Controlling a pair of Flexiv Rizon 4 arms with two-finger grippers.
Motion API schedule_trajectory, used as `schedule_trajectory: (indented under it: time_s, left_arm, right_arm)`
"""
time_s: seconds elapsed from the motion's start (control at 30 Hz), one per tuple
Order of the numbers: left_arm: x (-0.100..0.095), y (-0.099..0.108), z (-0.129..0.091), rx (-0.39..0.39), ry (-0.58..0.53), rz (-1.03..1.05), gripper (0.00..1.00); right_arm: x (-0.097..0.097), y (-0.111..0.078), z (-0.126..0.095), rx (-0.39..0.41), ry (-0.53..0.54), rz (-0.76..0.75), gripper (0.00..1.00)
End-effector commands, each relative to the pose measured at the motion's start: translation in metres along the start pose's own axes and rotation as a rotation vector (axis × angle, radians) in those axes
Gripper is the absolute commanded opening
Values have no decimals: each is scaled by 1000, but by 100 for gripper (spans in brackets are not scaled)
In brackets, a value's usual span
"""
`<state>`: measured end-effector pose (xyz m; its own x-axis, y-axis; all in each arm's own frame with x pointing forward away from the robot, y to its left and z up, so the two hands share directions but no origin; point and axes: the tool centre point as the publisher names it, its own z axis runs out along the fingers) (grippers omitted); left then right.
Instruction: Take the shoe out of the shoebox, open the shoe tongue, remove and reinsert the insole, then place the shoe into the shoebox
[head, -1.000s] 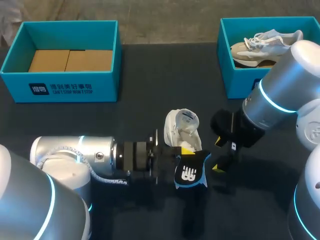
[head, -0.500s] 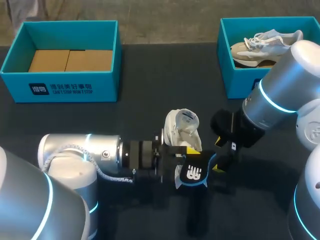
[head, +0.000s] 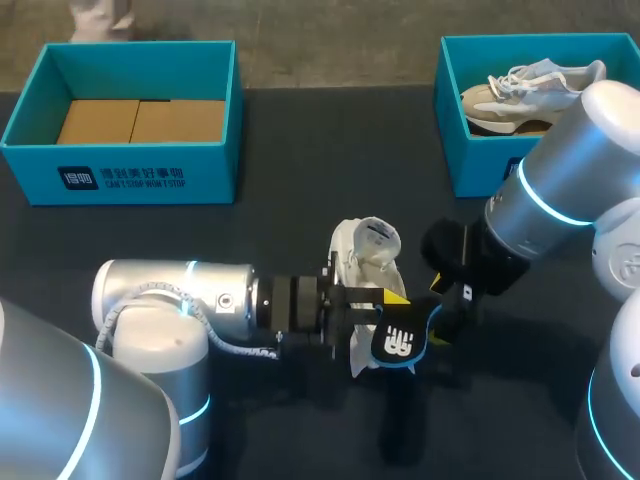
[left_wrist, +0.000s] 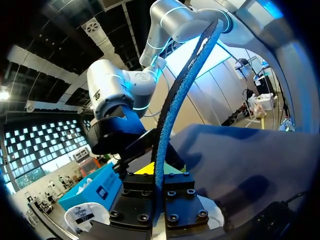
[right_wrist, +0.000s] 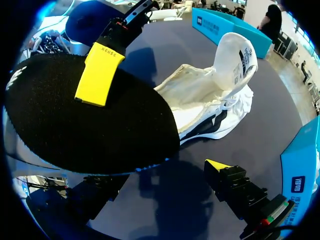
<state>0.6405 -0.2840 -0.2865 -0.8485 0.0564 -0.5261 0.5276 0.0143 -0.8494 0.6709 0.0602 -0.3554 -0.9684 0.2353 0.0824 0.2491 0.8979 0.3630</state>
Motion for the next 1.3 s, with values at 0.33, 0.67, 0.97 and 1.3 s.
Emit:
schedule_trajectory:
  time_s: [0.33,0.67,0.97,1.3]
  left_arm:
    - [-2,-3,-4,-12,-8,-1,0]
    - [4,-8,-18,-31,-21,-11,0]
    - [10,-8,-29,-36,-19,-25,0]
    - [11,-15,-31,-34,28,5,0]
  right_arm:
    - [1,0,0,2,-3,0,100]
    - [1,0,0,2,-3,0,100]
    - [1,0,0,2,-3,0,100]
    - [1,0,0,2,-3,0,100]
